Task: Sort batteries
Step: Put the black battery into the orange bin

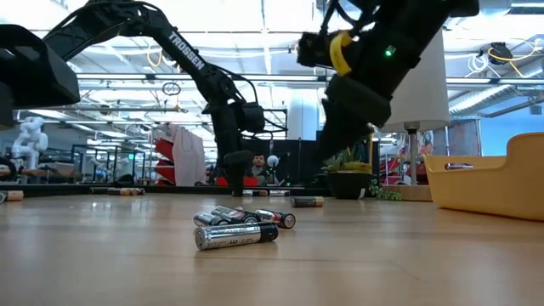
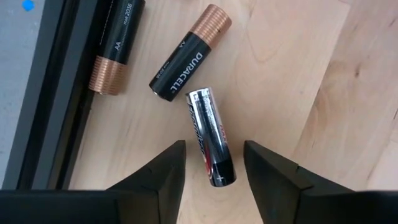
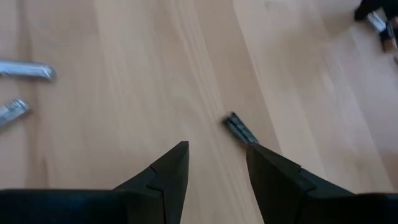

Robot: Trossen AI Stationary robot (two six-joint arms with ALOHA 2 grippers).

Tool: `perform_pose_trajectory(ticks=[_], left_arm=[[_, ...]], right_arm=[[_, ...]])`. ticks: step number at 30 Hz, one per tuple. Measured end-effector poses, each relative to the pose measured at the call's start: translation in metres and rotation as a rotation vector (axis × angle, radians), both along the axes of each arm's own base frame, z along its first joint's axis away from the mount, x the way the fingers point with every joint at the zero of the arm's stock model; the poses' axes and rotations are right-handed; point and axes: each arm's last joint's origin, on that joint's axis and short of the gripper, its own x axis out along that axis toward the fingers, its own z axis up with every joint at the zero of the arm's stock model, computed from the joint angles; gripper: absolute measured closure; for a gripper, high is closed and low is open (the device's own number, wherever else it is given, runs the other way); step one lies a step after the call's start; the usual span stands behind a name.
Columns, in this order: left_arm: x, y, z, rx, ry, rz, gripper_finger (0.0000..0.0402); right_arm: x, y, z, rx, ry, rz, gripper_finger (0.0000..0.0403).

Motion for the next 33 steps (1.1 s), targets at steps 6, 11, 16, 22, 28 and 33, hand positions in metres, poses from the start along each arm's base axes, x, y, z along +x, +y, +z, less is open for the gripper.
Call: perform_pose_trajectory(ticks=[6, 11, 16, 22, 28, 33], left_arm=[[0.0, 0.0, 0.0, -0.001, 0.0, -0.001, 0.029], [0.0, 0.0, 0.001, -0.003, 0.003, -0.001, 0.0327], [0.0, 0.0, 0.001, -0.002, 0.002, -0.005, 0.0348], [0.001, -0.001, 0.002, -0.019, -0.034, -0.045, 0.0352], [0.001, -0.003, 0.007, -0.035, -0.06, -0.078, 0.0354], [0.0, -0.007, 0.033, -0.057, -0.164, -0.105, 0.0355]], right_arm=[[-0.004, -0.002, -0.002, 0.004, 0.032, -0.038, 0.025], [-0.01, -0.003, -0.01, 0.0, 0.057, -0.045, 0.025], [-0.013, -0.004, -0.015, 0.0, 0.063, -0.045, 0.025], [-0.013, -0.004, -0.015, 0.0, 0.062, -0.045, 0.025], [-0.013, -0.004, -0.015, -0.007, 0.061, -0.045, 0.025], [-0.014, -0.004, -0.014, -0.065, 0.048, -0.056, 0.025]])
